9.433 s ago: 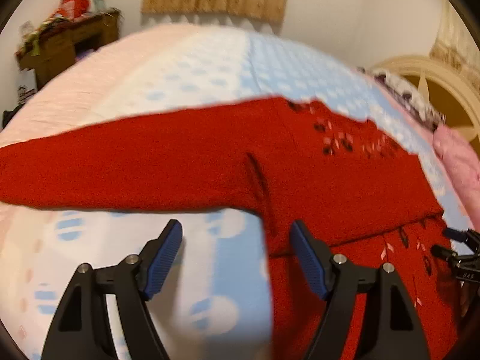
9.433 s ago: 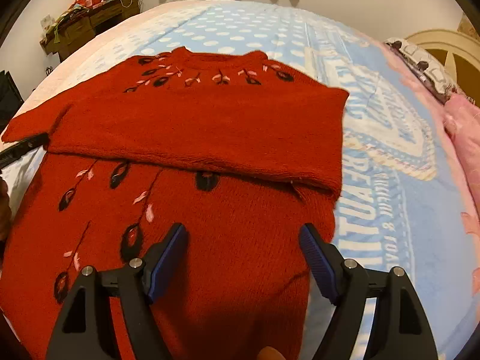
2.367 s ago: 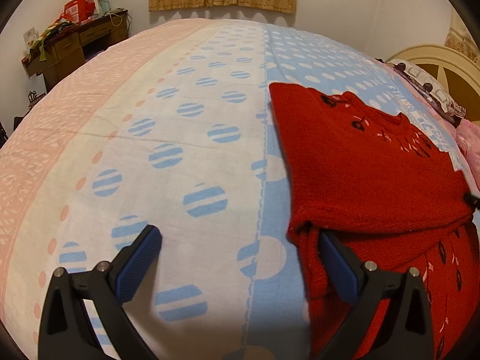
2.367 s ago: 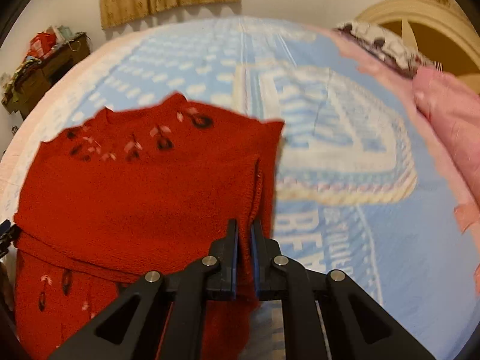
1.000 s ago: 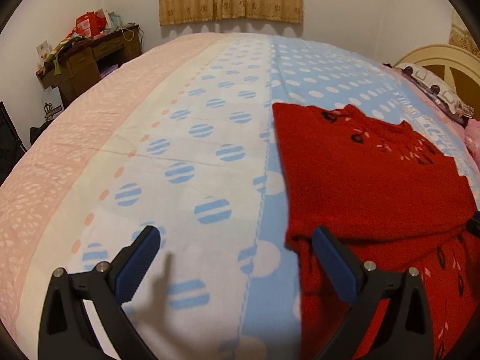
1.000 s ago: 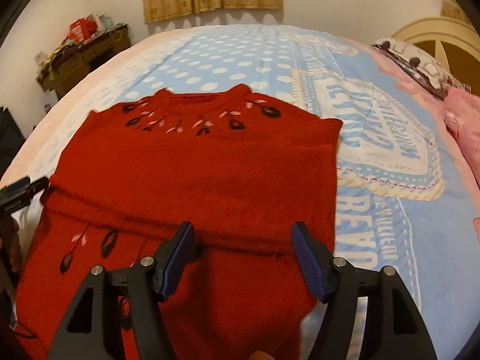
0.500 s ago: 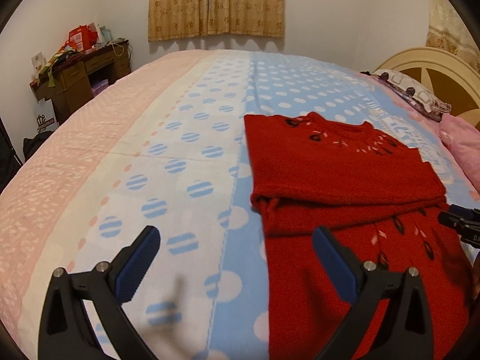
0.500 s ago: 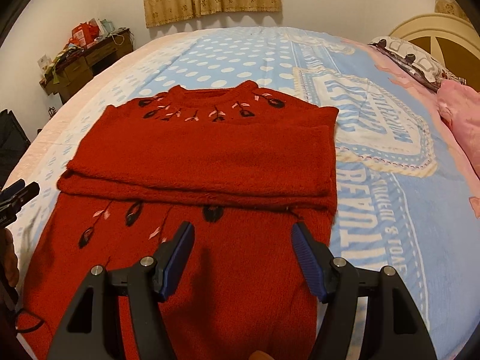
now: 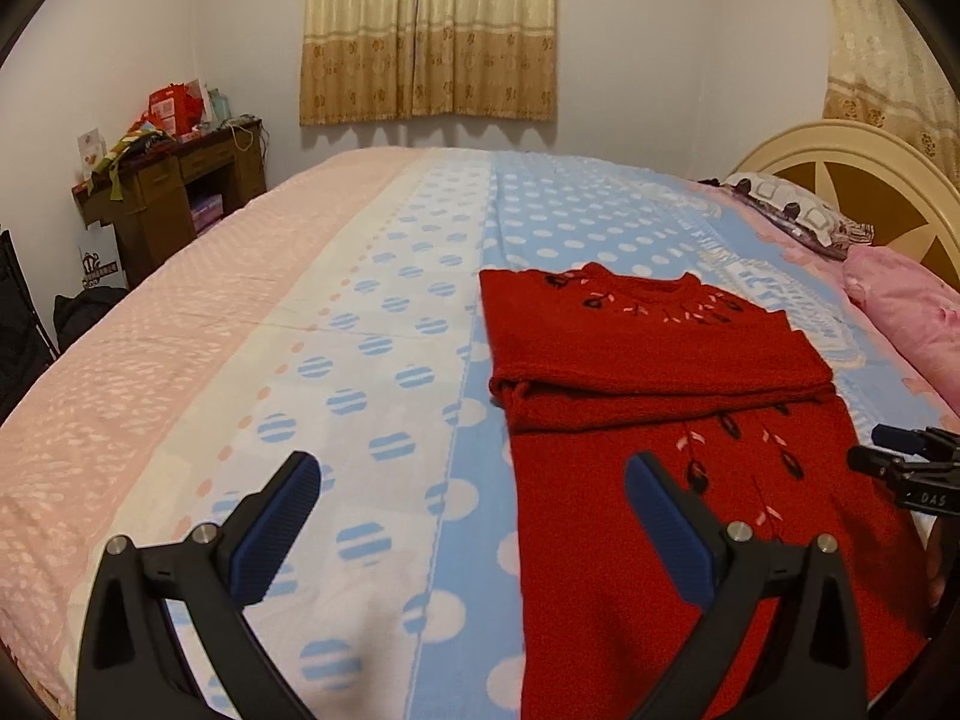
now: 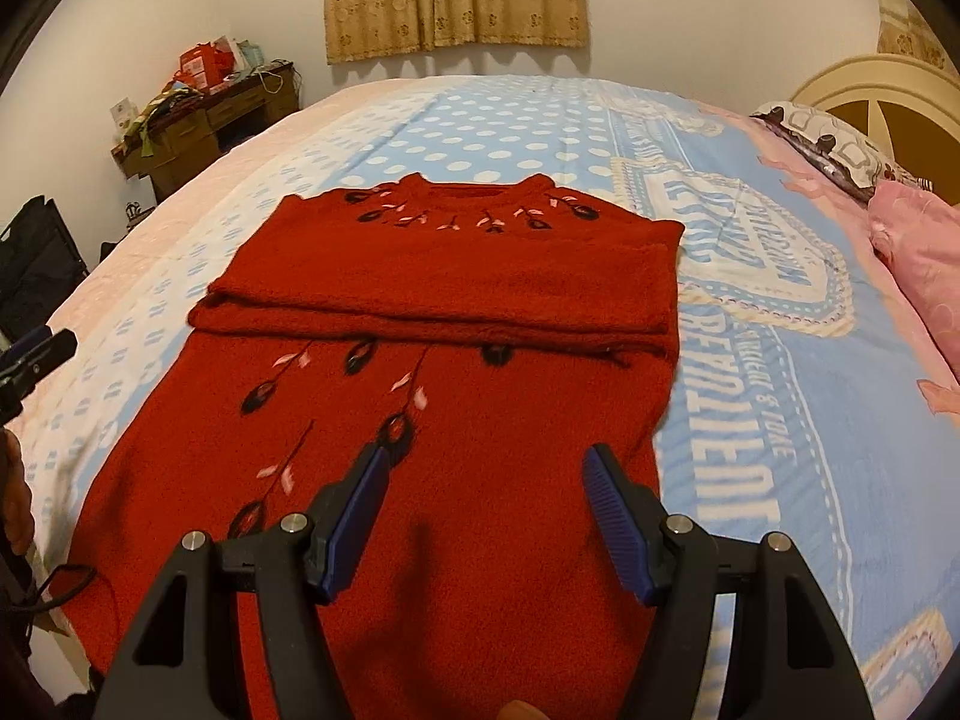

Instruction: Fold small clothes

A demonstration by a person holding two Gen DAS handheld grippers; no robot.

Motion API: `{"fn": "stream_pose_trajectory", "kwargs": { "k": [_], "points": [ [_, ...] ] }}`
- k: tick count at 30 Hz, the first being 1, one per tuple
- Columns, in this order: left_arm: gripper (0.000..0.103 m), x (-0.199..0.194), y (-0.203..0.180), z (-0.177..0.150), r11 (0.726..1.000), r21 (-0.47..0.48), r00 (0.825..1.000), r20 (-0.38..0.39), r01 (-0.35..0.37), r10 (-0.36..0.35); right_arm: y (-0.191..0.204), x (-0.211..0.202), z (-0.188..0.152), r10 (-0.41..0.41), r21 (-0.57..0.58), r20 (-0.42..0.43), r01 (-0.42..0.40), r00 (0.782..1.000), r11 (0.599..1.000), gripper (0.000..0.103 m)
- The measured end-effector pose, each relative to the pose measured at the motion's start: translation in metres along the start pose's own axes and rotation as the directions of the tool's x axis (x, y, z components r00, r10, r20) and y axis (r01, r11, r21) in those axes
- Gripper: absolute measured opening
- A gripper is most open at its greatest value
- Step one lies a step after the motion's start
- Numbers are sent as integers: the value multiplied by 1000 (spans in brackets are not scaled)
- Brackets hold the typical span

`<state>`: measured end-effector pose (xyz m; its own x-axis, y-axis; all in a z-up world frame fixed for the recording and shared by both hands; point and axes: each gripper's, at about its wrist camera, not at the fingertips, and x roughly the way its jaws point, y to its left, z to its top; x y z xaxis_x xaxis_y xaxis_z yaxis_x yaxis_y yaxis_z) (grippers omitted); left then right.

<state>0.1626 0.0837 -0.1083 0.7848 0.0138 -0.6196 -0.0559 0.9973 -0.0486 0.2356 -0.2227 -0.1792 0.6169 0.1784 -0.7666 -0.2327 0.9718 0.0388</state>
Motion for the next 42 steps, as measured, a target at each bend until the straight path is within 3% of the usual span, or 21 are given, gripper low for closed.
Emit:
{"fn": "stream_pose_trajectory", "kwargs": {
  "k": [7, 25, 35, 42],
  "points": [
    [103, -29, 5, -12, 1000, 6, 1000, 27, 6, -6, 13, -19, -17, 12, -21, 10, -12, 1000, 1000, 68],
    [103, -76, 3, -56, 997, 57, 999, 0, 42, -43, 28, -47, -60, 31, -58, -1, -31, 1000, 998, 68],
    [103, -65, -13, -82, 993, 81, 994, -77, 85, -79, 19, -66, -82, 17, -47, 3, -17, 1000, 999, 68],
    [102, -52, -23, -99, 987, 68, 976, -170, 149, -135, 11, -80, -105, -8, -39, -18, 8, 1000, 999, 68]
  ]
}}
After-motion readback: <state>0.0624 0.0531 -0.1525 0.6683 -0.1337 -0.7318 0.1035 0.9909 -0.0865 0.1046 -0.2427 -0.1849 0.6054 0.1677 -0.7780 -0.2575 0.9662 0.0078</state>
